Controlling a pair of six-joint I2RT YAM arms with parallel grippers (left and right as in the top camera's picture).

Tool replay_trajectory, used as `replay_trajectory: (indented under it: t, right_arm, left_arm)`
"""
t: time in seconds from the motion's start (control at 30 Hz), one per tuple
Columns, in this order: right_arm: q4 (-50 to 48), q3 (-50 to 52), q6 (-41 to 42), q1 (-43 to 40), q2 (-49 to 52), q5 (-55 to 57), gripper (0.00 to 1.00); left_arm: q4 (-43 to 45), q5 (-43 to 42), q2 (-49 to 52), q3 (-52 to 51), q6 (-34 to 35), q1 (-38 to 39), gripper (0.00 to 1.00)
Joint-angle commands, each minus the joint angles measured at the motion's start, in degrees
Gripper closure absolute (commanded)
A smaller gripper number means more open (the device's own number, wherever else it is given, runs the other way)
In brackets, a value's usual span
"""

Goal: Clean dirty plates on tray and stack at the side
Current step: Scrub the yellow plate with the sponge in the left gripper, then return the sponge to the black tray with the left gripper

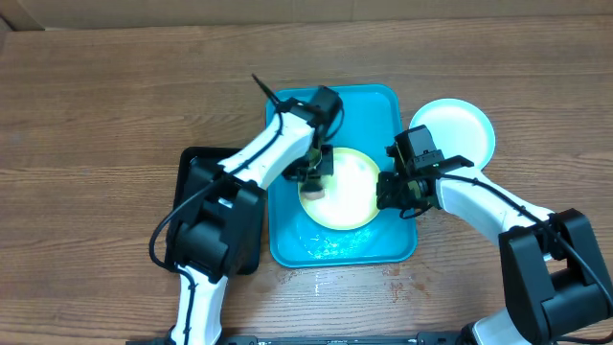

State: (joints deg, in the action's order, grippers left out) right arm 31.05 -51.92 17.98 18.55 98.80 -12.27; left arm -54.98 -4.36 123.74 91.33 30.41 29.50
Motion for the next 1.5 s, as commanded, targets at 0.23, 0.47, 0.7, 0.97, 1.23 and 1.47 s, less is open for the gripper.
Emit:
replay_trajectory:
  t: [0.23,0.47,0.7,0.97,1.23,1.47]
  right_arm:
    - [0.55,0.70,-1.49,-0.17,0.35,3.21,0.96]
    - [0.79,0.70,-1.49,-0.20,0.35,3.21,0.96]
    - [0.92,0.70,-1.51,-0.20,0.35,3.21,0.96]
    - [0.92,0.70,-1.51,-0.17,0.35,3.21,0.96]
    - [0.96,0.70,-1.49,-0.17,0.35,3.21,0.96]
    - [0.98,0.70,-1.49,-0.17,0.35,3.21,0.96]
  left_arm:
    - [12.50,-28.33,2.54,-5.44,-1.79,6.21,0.96]
    - [5.60,-26.47,2.54,-5.44,-2.14,6.10,0.96]
    - [-4.79,-7.06,1.66,-5.33,-1.01,2.69,0.96]
    - [-7.76,9.40,-4.09,-5.29,1.36,-1.84,0.95]
    - [-9.40,2.08,-12.85,-1.73,1.29,-3.65,0.96]
    - [-13.18,3.39,-22.86,0.24,-2.80,-10.97,0.95]
